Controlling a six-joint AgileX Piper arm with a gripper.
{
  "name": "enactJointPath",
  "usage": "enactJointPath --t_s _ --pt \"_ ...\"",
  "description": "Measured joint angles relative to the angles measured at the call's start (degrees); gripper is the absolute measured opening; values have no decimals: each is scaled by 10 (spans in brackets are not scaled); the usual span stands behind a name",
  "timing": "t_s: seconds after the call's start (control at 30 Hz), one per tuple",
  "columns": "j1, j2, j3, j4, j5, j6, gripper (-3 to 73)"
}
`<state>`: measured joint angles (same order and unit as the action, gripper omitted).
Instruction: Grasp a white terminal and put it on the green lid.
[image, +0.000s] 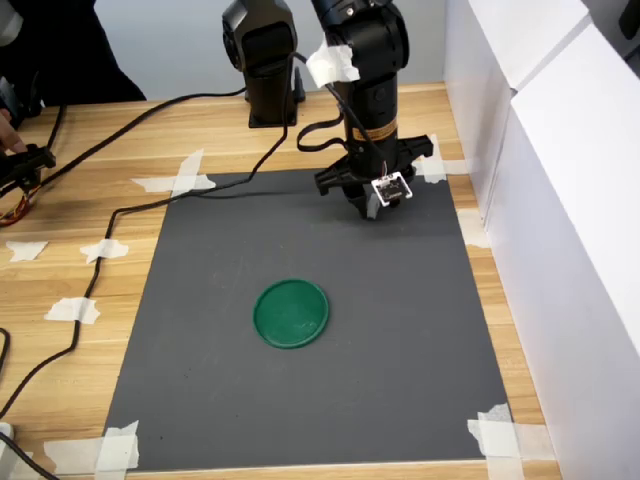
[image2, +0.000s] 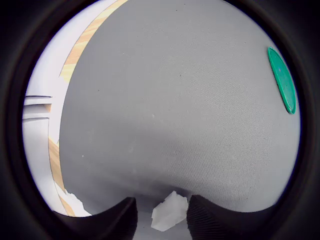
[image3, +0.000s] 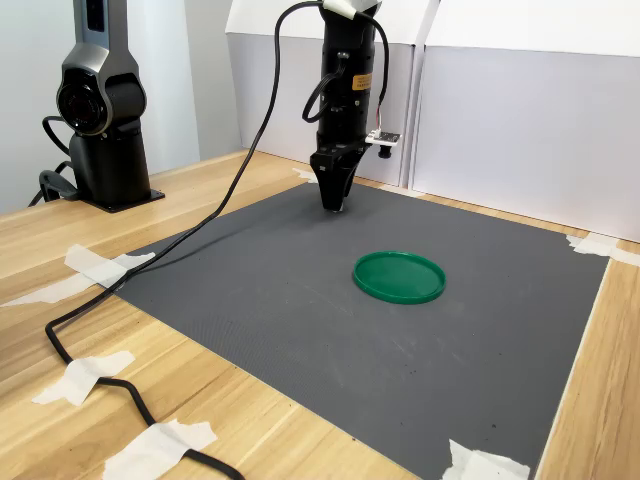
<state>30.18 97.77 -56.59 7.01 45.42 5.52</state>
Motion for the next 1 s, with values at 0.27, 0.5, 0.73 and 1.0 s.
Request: enactJointPath --t_s 0.27,0.5,0.73,1.0 --pt "0 0 0 0 0 1 359" --pt "0 0 0 0 0 1 231" --pt "0 0 0 0 -2 1 109" --pt "-7 -4 0 1 -3 -1 102"
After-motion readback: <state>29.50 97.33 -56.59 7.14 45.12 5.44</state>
